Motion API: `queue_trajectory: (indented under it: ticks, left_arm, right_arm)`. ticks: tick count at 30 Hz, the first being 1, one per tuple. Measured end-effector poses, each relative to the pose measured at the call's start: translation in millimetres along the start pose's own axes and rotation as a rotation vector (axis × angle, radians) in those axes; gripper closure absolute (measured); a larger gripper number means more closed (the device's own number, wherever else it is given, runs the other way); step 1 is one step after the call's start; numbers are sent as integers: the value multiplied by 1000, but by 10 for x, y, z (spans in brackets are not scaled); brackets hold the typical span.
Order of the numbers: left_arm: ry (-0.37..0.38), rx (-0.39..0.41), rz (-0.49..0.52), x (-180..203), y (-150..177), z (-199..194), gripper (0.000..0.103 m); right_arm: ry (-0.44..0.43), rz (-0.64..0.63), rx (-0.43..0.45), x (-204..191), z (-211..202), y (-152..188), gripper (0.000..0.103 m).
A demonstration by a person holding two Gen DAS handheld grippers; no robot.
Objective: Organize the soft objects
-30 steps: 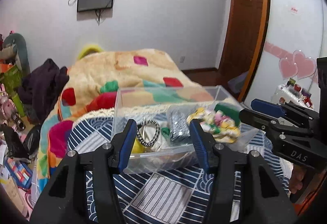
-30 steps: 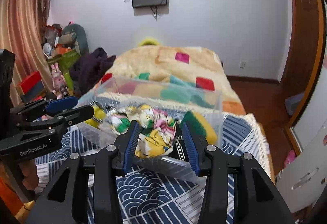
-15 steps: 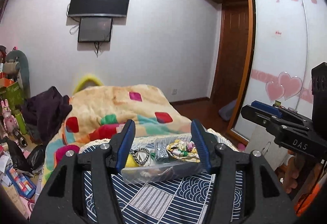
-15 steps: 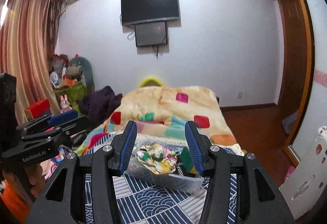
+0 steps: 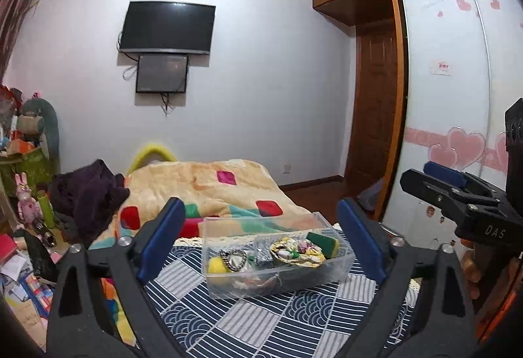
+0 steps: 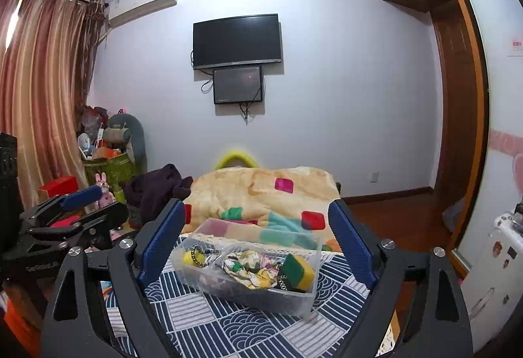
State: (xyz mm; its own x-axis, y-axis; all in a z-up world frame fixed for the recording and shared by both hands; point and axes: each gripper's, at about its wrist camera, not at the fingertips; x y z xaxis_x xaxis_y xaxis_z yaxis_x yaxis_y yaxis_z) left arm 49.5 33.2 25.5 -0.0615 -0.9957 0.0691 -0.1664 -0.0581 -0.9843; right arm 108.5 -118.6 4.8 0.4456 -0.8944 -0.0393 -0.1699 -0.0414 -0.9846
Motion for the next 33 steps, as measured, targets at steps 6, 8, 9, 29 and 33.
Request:
queue_trajectory:
  ticks: [6, 8, 9, 29, 33]
  left_arm:
    - [0, -2, -4, 7, 3, -16, 0]
    - [6, -6, -9, -1, 13, -4, 0]
    - [4, -6, -10, 2, 19, -5, 0]
    - [-7, 1, 2, 42, 49, -6, 0]
    - [-6, 1, 3, 41, 51, -10, 0]
  right_arm:
    - [7, 28, 13, 34, -42, 27, 0]
    - [6, 37, 16, 50, -48, 31, 0]
    - [7, 40, 22, 61, -68, 41, 0]
    - [0, 42, 28, 67, -162, 63, 0]
    - [-1, 43, 26, 62, -166, 58, 0]
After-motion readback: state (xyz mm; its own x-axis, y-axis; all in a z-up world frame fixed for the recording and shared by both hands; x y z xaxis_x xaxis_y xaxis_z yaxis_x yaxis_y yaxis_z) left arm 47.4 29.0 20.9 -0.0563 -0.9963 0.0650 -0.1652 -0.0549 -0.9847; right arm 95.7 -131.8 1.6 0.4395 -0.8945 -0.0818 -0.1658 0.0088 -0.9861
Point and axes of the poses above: each gripper's, at about its wrist camera, not at the fingertips, and z roughly the way its jaws point, x to its right, y to its underside, and after that the axes turned 2 degrees about x, right-handed
